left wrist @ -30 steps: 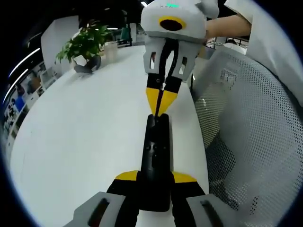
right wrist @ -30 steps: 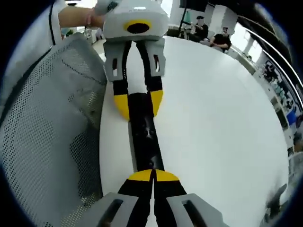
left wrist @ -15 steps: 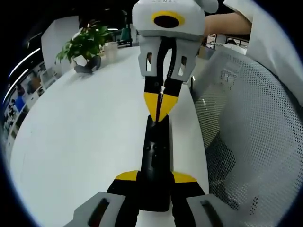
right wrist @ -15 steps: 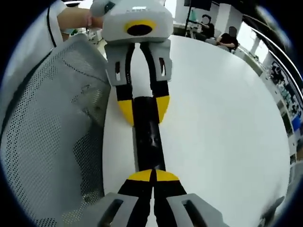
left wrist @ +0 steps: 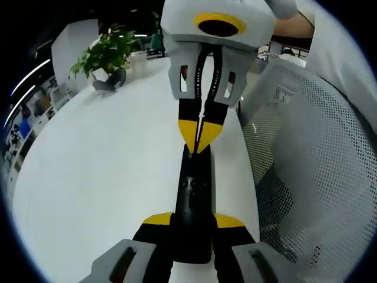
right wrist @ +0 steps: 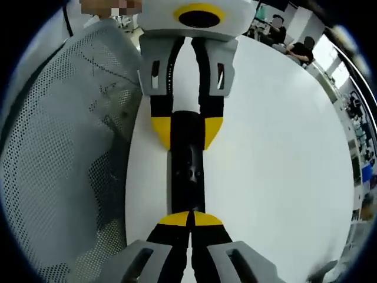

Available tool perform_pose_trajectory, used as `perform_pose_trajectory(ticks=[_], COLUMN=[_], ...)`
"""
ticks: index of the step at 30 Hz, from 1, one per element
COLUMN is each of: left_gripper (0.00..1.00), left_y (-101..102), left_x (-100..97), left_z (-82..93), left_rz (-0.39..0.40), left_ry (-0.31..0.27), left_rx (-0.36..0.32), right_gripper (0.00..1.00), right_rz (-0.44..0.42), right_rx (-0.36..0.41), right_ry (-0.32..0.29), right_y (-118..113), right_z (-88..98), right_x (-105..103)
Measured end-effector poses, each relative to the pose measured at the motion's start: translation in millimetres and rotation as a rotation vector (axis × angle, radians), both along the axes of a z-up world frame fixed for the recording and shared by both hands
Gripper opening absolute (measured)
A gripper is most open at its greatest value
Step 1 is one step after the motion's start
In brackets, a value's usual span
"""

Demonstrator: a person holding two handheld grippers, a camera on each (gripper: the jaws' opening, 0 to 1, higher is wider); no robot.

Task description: Press the specified remote control buttons in sequence, fully releasing each button before pressing the next.

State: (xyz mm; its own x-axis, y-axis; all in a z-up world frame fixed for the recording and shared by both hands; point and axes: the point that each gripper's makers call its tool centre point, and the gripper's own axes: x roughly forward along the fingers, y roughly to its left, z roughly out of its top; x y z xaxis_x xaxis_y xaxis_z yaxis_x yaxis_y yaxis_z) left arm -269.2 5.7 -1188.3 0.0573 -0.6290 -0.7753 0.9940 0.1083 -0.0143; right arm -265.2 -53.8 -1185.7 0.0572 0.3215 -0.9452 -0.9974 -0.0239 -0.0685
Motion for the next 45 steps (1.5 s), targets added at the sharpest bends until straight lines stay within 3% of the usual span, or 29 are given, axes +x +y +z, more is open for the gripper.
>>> perform_pose_trajectory(ticks=[6,8,11,14,15,21,28,41,45], left_gripper=[0.24,0.24,0.24,0.24,0.24,0.24,0.24,0.24,0.24], left_y=[-0.2,-0.1,0.0,0.2,0.2,0.5,-0.2,-0.1,-0.2], left_x=[-0.1,0.0,-0.3,-0.2,-0.3,-0.3,0.4,0.7,1.0], left_z=[-0.2,-0.2,-0.2,-0.3,-0.3,-0.4,-0.3,-0.2,0.0], left_rz=[-0.002,-0.001,-0.002,-0.001,-0.001,0.015,0.026,0.023,0.025], left_ry=[0.0,0.0,0.0,0.0,0.0,0.0,-0.002,0.0,0.0], left_rx=[0.006,0.008,0.013,0.015,0.017,-0.001,-0.016,-0.012,-0.019], right_gripper=[0.0,0.0,0.0,0.0,0.0,0.0,0.0,0.0,0.0], right_rz=[-0.069,-0.086,-0.09,-0.1,-0.065,-0.038,-0.042,-0.091,-0.114], right_rx=[0.068,0.127,0.145,0.124,0.139,0.083,0.04,0.062,0.104], right_ry=[0.024,0.019,0.019,0.031,0.016,0.018,0.007,0.028,0.028], right_y=[-1.5,7.3,11.9,11.0,14.5,14.6,13.7,12.8,11.7], right_z=[5.3,9.7,9.8,-0.3,2.0,-1.1,-1.3,2.3,3.3], right_x=[-0.5,-0.5,-0.3,-4.3,-2.8,-3.2,-3.0,-3.3,-2.5])
